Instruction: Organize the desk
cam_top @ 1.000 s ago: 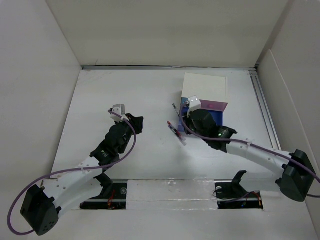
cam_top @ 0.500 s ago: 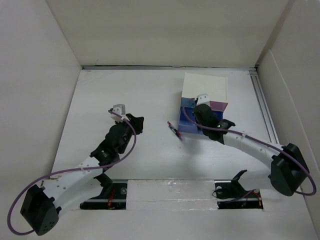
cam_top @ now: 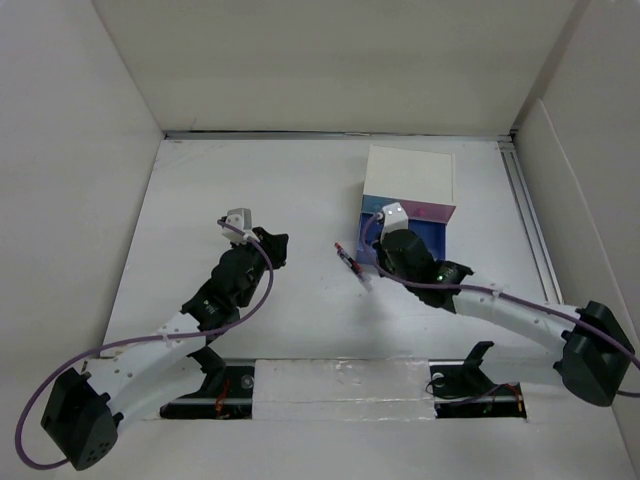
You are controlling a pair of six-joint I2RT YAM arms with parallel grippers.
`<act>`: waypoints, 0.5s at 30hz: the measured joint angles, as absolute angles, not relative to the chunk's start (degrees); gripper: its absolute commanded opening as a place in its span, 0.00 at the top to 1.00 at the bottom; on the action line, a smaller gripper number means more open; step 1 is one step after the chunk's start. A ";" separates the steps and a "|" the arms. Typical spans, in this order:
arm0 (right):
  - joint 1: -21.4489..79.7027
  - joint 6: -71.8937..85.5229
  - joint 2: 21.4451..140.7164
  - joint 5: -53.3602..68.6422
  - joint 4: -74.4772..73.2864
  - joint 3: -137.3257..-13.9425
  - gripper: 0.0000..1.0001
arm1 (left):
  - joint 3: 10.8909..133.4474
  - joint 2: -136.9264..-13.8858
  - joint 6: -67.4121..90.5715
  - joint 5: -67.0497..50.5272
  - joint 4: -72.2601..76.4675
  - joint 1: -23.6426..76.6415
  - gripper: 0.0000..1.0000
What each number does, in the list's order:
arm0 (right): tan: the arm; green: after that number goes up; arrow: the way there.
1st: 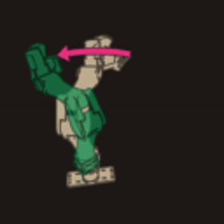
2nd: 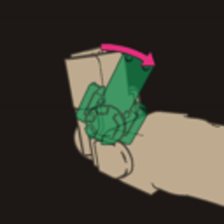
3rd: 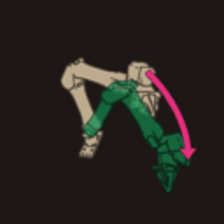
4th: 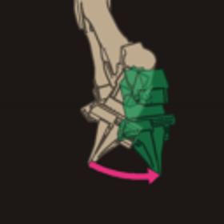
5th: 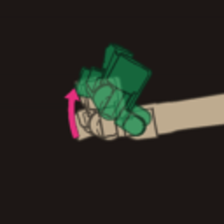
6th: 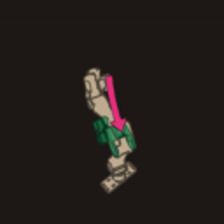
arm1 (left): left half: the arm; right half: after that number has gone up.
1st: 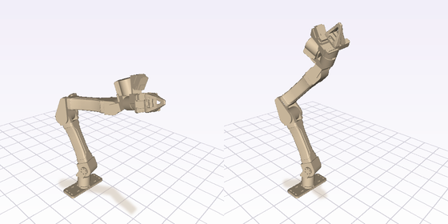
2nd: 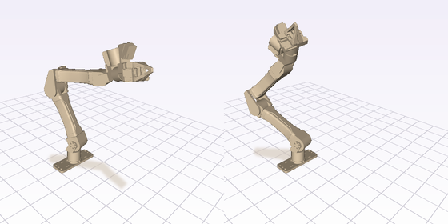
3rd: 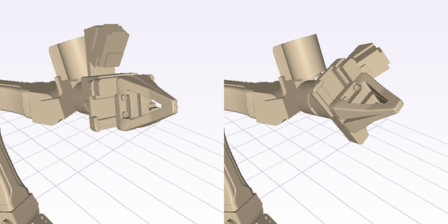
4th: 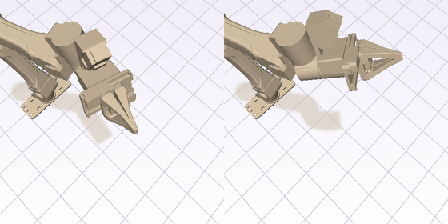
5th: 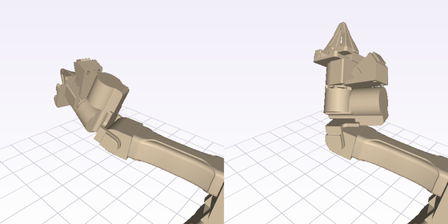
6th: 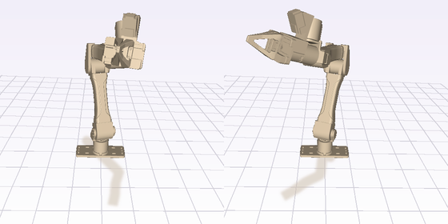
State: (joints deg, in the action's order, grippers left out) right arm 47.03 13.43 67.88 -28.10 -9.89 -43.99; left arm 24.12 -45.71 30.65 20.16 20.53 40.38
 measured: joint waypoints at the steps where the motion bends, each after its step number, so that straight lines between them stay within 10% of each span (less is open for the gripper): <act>1: 47.79 13.56 68.03 -24.71 -7.55 -41.82 1.00 | 24.12 -45.71 30.65 20.16 20.53 40.38 0.85; 7: 49.52 17.04 78.08 -18.50 -3.99 -38.28 0.79 | 24.12 -46.00 30.65 20.16 20.67 40.38 0.85; 15: 51.05 17.82 83.61 -16.08 -1.41 -38.13 0.78 | 24.12 -46.02 30.65 20.16 20.73 40.38 0.85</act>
